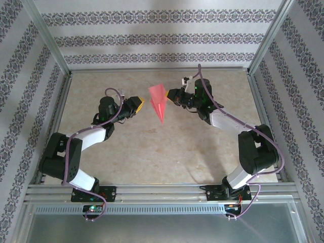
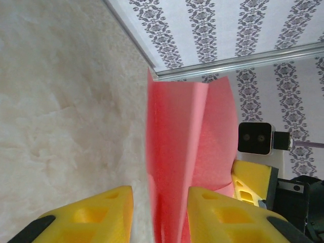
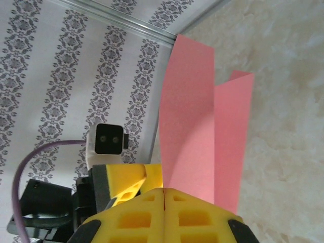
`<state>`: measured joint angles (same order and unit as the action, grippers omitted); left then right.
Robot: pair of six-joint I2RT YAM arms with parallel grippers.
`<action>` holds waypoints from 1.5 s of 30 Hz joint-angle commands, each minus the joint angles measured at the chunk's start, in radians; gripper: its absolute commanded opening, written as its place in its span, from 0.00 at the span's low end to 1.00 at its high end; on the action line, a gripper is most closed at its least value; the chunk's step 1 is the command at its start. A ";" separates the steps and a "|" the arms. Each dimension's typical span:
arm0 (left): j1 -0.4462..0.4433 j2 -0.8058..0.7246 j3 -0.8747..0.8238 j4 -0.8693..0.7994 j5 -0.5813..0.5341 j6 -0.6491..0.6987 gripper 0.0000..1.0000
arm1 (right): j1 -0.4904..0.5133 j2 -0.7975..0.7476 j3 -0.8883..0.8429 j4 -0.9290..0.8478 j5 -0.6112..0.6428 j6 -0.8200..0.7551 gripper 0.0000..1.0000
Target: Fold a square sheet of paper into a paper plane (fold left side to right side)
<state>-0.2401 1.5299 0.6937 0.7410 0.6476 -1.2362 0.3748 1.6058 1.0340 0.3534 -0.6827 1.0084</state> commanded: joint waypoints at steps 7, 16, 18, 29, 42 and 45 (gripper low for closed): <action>-0.018 0.059 0.053 0.138 0.050 -0.056 0.35 | -0.001 -0.021 -0.002 0.040 -0.031 0.020 0.00; -0.031 0.088 0.067 0.118 0.053 -0.039 0.35 | 0.010 -0.014 0.005 0.044 -0.032 0.021 0.00; -0.033 0.091 0.067 0.118 0.052 -0.037 0.35 | 0.013 -0.014 0.006 0.043 -0.031 0.021 0.00; -0.053 0.126 0.078 0.121 0.062 -0.028 0.34 | 0.028 -0.006 0.015 0.051 -0.033 0.030 0.00; -0.055 0.127 0.064 0.134 0.059 -0.021 0.06 | 0.032 -0.012 0.000 0.031 -0.019 0.012 0.00; -0.054 0.128 0.064 0.110 0.054 -0.008 0.02 | 0.029 -0.011 -0.016 -0.043 0.016 -0.054 0.00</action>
<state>-0.2871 1.6562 0.7467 0.8196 0.6991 -1.2655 0.3973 1.6016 1.0306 0.3504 -0.6918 1.0096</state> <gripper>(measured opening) 0.055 0.060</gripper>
